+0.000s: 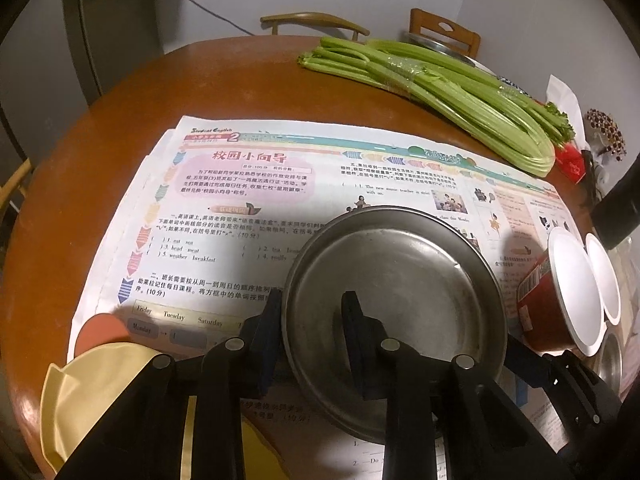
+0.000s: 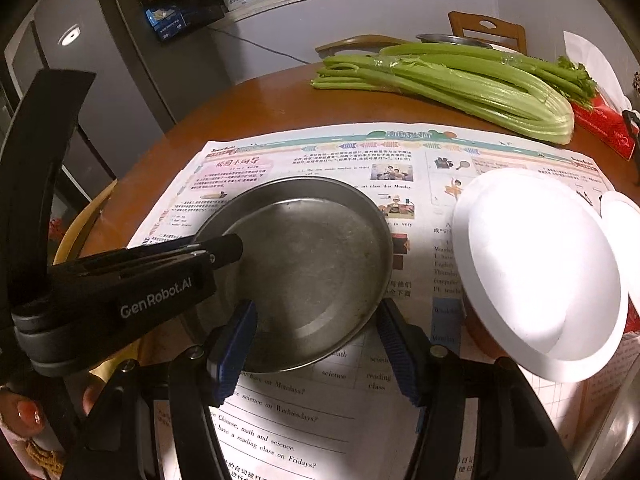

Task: Organize plates and bowls
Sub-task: 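Lift the grey metal tray with the left tool over the yellow plate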

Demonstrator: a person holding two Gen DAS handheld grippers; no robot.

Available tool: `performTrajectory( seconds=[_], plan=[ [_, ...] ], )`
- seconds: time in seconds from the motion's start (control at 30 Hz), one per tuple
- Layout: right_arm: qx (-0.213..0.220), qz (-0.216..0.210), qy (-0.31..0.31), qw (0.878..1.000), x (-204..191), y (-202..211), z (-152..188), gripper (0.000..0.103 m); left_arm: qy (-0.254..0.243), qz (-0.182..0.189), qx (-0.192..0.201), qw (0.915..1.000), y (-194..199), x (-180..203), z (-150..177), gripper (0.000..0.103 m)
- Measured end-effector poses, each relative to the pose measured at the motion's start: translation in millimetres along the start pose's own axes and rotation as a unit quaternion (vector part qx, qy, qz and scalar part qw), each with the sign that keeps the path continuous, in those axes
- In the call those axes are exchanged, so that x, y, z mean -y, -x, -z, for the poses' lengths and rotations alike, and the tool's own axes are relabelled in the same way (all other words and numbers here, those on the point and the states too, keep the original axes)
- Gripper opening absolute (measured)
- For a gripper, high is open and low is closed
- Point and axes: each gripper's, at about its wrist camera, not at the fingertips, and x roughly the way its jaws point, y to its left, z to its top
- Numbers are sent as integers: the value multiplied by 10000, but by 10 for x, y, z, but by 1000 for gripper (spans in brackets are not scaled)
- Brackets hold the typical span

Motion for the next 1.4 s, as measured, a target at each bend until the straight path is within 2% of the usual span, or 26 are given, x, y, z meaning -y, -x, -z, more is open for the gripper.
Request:
performTrajectory(
  seconds=[0.7, 1.4],
  plan=[
    [460, -240, 303, 9982, -218, 543, -9, 62, 275, 148, 559, 9979, 642, -77, 114, 31],
    [1087, -465, 1069, 9872, -921, 1332, 18, 62, 433, 121, 1407, 9890, 1843, -431, 418, 35]
  ],
)
